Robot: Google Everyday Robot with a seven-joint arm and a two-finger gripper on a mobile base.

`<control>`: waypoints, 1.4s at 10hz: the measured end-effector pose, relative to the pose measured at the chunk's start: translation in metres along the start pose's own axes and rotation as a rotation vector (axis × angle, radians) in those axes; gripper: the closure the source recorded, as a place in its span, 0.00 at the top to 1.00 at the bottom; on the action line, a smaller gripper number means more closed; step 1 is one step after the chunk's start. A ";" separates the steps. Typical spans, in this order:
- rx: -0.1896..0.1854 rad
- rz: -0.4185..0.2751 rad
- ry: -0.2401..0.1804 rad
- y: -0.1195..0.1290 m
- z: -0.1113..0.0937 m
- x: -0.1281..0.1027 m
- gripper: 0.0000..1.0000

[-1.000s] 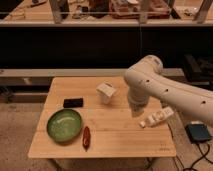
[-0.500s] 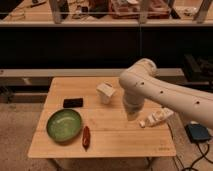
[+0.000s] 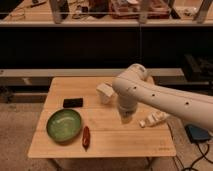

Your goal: Drag the pepper across the table

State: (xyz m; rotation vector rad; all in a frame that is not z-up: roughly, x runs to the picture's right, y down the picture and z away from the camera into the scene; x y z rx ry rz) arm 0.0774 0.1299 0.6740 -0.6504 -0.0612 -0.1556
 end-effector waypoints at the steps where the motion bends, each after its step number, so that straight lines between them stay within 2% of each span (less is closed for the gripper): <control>1: -0.002 0.006 -0.021 -0.001 0.000 -0.008 0.41; 3: -0.005 0.007 -0.001 -0.008 -0.008 -0.012 0.41; 4: -0.015 -0.026 0.004 -0.010 -0.011 -0.023 0.41; 5: -0.018 -0.069 -0.008 -0.008 -0.010 -0.031 0.41; 6: -0.012 -0.078 -0.018 -0.011 -0.006 -0.036 0.41; 7: -0.015 -0.055 -0.013 -0.010 -0.001 -0.039 0.41; 9: -0.008 -0.034 -0.007 -0.006 0.008 -0.031 0.41; 10: 0.013 -0.031 -0.037 -0.007 0.015 -0.033 0.41; 11: 0.004 -0.028 -0.059 -0.002 0.015 -0.036 0.41; 14: -0.013 0.004 -0.058 0.002 0.011 -0.057 0.41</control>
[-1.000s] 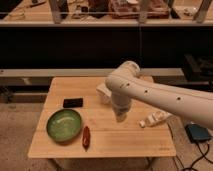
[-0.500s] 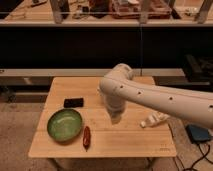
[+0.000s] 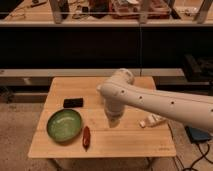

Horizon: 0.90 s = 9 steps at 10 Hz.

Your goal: Drag the pepper across the table

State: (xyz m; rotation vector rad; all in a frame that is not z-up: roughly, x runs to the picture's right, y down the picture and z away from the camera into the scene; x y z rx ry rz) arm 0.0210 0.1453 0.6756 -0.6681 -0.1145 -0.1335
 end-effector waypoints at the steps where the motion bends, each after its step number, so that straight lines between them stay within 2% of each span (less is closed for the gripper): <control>1: 0.001 -0.008 -0.004 0.002 0.002 0.002 0.41; 3: 0.031 0.011 -0.041 0.004 0.012 0.012 0.41; 4: 0.026 0.043 -0.043 0.006 0.023 0.010 0.41; 5: 0.021 0.036 -0.042 0.010 0.027 0.006 0.41; 6: -0.008 0.027 -0.044 0.019 0.027 0.009 0.41; 7: -0.008 0.027 -0.058 0.021 0.027 0.012 0.41; 9: 0.023 0.090 -0.076 0.022 0.029 0.011 0.41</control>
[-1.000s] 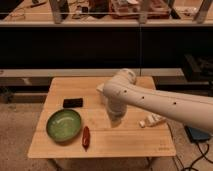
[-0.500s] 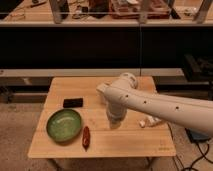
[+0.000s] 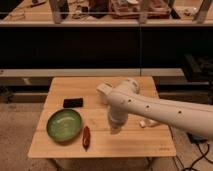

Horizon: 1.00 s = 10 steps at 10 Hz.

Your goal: Drag the pepper across the table

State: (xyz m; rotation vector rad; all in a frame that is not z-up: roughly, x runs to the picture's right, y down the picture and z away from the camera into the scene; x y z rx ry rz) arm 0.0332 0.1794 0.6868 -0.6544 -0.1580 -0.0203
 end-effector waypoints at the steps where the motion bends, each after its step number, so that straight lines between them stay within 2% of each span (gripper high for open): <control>1: -0.010 0.024 -0.008 0.001 0.007 -0.003 0.41; 3: -0.025 -0.034 -0.006 0.004 0.015 -0.008 0.41; 4: -0.026 -0.077 -0.019 0.006 0.015 -0.007 0.41; 5: -0.020 -0.074 -0.024 0.006 0.015 -0.006 0.41; 7: -0.018 0.012 -0.039 0.006 0.018 -0.014 0.41; 9: -0.024 0.015 -0.042 0.007 0.021 -0.024 0.41; 10: -0.039 0.000 -0.062 0.009 0.022 -0.030 0.41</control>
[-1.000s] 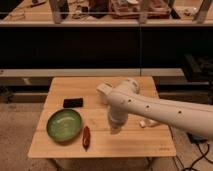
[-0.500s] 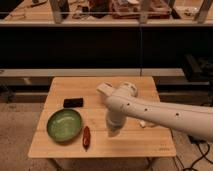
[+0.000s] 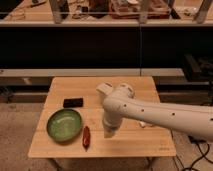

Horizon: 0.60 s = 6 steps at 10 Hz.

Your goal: Drag the pepper across the table

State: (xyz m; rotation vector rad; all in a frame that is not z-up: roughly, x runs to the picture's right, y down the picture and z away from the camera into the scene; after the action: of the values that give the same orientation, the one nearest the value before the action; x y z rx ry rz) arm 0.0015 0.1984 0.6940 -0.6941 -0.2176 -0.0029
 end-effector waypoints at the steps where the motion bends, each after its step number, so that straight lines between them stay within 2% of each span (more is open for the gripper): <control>1: 0.001 0.003 0.001 0.000 0.000 0.003 0.41; 4: 0.005 -0.005 -0.001 0.001 0.006 0.016 0.41; 6: -0.004 -0.004 -0.008 0.002 0.007 0.008 0.41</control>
State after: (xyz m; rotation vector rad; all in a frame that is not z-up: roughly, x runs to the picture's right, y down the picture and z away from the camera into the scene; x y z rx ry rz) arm 0.0081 0.2047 0.7001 -0.6981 -0.2266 -0.0046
